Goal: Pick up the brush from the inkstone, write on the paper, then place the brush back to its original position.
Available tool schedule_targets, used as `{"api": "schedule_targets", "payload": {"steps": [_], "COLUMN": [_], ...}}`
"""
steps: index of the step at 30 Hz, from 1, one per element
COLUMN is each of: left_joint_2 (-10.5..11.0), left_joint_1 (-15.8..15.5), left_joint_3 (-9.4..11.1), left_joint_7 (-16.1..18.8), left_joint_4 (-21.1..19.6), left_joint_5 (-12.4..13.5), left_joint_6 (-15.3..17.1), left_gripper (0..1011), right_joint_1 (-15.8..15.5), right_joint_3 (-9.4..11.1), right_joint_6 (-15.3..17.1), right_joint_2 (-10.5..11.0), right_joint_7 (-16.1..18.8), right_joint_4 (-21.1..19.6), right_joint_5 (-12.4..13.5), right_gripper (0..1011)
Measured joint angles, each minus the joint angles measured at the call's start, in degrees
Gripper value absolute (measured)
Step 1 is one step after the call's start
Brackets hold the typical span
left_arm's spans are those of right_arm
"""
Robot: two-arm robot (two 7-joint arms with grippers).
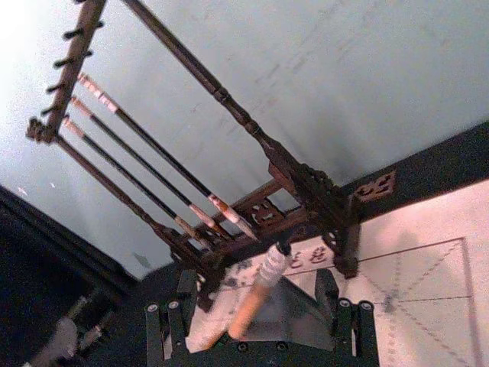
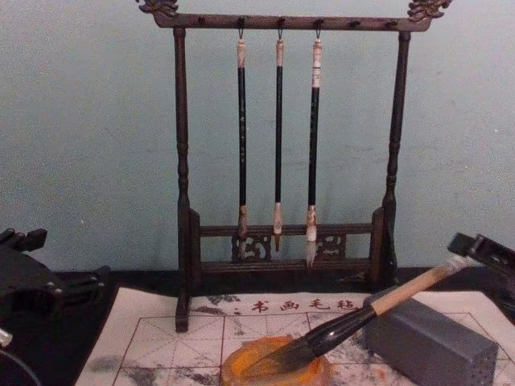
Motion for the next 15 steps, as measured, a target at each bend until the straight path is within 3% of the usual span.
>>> {"api": "schedule_targets", "payload": {"steps": [6,7,9,10,15], "left_joint_2": [0.0,0.0,0.0,0.0,0.0], "left_joint_1": [0.0,0.0,0.0,0.0,0.0], "left_joint_3": [0.0,0.0,0.0,0.0,0.0], "left_joint_7": [0.0,0.0,0.0,0.01,0.0], "left_joint_4": [0.0,0.0,0.0,0.0,0.0], "left_joint_5": [0.0,0.0,0.0,0.0,0.0], "left_joint_6": [0.0,0.0,0.0,0.0,0.0], "left_gripper": [1001,1001,1001,1001,1001], "right_joint_1": [-2.99,-2.99,-4.29,-4.29,-5.85], "right_joint_3": [0.27,0.27,0.3,0.3,-0.09], "right_joint_6": [-5.67,-5.67,-8.06,-8.06,-12.61], "right_joint_2": [2.89,2.89,4.18,4.18,5.51], "right_joint_7": [0.59,0.59,0.53,0.53,-1.46], "right_joint_4": [-2.87,-2.87,-4.1,-4.1,-5.13], "right_joint_5": [-6.03,-6.03,-9.09,-9.09,-15.84], "right_gripper": [1002,1002,1002,1002,1002]}}
